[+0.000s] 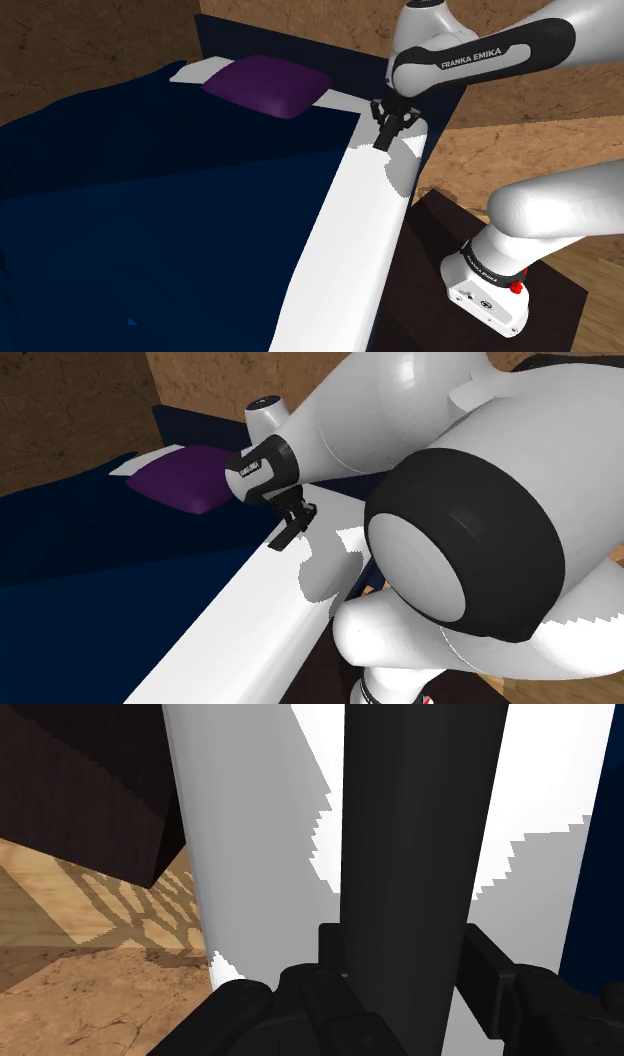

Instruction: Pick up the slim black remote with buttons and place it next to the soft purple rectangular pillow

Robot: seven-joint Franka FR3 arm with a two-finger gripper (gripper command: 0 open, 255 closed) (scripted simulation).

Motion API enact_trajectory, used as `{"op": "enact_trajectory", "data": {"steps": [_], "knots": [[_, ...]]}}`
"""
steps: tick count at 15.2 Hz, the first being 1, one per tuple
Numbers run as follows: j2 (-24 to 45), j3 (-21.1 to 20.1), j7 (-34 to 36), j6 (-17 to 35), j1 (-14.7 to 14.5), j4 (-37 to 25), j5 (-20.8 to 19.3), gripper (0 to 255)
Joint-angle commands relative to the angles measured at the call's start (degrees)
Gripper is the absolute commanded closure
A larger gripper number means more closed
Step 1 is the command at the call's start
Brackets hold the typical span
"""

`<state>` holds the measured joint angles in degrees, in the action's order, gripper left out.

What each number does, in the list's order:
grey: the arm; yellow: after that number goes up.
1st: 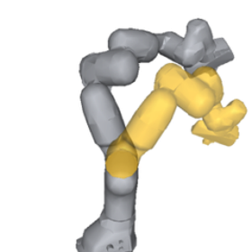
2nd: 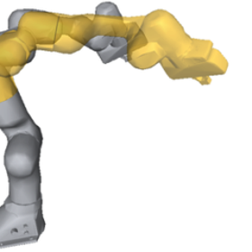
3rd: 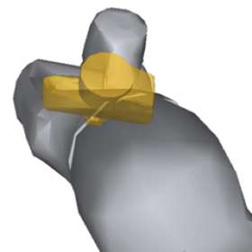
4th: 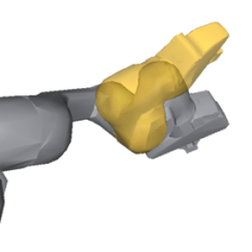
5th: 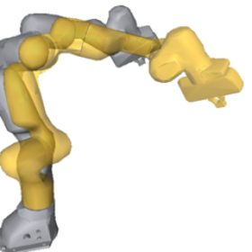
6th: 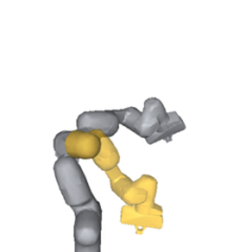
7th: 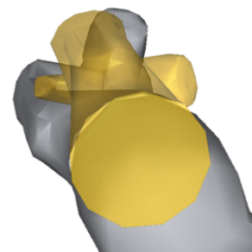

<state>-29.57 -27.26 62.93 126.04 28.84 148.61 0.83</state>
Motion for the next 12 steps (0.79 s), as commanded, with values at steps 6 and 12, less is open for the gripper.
{"op": "enact_trajectory", "data": {"steps": [6,12], "knots": [[-2.4,1.5,-1.6,-6.0,-0.3,-3.8,0.4,255],[-3.6,2.5,-2.6,-10.9,-0.4,-7.5,0.4,255]]}}
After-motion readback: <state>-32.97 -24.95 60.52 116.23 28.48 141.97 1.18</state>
